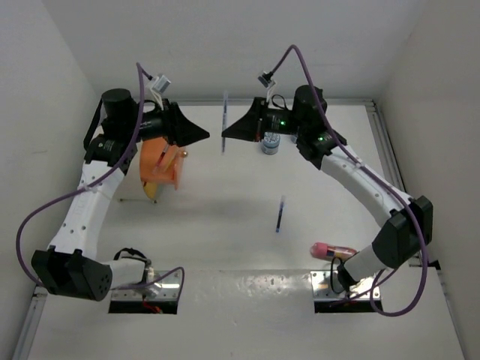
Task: Sort the stationery into containers
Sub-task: Place the pen in the drawer.
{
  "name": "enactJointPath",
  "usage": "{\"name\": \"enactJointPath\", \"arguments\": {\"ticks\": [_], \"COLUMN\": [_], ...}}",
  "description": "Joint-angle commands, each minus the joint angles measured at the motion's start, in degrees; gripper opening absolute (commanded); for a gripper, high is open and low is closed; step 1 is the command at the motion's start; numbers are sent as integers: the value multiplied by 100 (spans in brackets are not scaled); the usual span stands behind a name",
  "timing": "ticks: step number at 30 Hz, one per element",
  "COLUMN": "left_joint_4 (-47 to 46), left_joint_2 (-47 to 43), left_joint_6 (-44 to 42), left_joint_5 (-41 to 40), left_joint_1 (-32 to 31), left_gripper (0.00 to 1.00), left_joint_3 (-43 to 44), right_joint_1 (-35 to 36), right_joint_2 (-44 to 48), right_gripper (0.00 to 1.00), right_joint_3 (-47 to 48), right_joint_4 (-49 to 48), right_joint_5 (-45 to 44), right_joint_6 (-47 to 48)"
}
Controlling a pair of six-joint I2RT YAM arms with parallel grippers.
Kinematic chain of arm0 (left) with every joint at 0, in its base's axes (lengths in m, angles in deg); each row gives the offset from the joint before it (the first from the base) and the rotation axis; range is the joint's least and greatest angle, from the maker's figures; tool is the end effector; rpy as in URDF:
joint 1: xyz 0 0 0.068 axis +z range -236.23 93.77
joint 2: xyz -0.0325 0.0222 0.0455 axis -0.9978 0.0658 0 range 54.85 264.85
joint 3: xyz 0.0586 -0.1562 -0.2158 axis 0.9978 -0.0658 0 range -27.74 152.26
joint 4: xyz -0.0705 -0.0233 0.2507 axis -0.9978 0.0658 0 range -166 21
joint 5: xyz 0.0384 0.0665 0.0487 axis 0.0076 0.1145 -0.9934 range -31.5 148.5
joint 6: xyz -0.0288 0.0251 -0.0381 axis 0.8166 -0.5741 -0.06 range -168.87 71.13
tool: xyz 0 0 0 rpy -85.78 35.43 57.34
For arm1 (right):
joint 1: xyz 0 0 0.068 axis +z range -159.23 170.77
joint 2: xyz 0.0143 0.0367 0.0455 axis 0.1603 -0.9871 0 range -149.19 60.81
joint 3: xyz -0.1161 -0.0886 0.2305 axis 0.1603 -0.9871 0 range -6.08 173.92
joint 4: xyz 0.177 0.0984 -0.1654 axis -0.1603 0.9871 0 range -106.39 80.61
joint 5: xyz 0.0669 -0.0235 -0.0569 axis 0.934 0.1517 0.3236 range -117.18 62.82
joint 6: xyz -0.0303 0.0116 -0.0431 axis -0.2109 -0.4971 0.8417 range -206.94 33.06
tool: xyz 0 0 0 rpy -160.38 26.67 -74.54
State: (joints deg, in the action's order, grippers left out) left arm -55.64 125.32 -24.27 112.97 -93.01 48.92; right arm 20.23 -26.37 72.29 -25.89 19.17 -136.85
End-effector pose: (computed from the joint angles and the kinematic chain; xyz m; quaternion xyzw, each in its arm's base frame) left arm 0.2555 -0.0596 0.4251 0.1692 0.7365 -0.4954 0.4284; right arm 0.2981 0.1979 0.4002 -0.1608 0.6856 0.6304 0.3266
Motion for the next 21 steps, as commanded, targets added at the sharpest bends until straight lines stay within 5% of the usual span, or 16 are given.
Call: {"name": "enactJointPath", "arguments": {"ticks": [1,21], "left_joint_4": [-1253,-2159], "left_joint_2": [-219,-122], "left_joint_6": [792,1592], "left_joint_5": [256,1021], "left_joint_1": [-60,-306], "left_gripper": [61,45], "left_joint_3": [42,-178], "right_joint_1": [236,509], "right_joint_2": [-177,-361], "right_gripper": [0,0], "right_joint_3": [179,293], "right_joint_4": [-984,-966], "right_joint_5": [453,577], "right_joint_6": [-519,-572]}}
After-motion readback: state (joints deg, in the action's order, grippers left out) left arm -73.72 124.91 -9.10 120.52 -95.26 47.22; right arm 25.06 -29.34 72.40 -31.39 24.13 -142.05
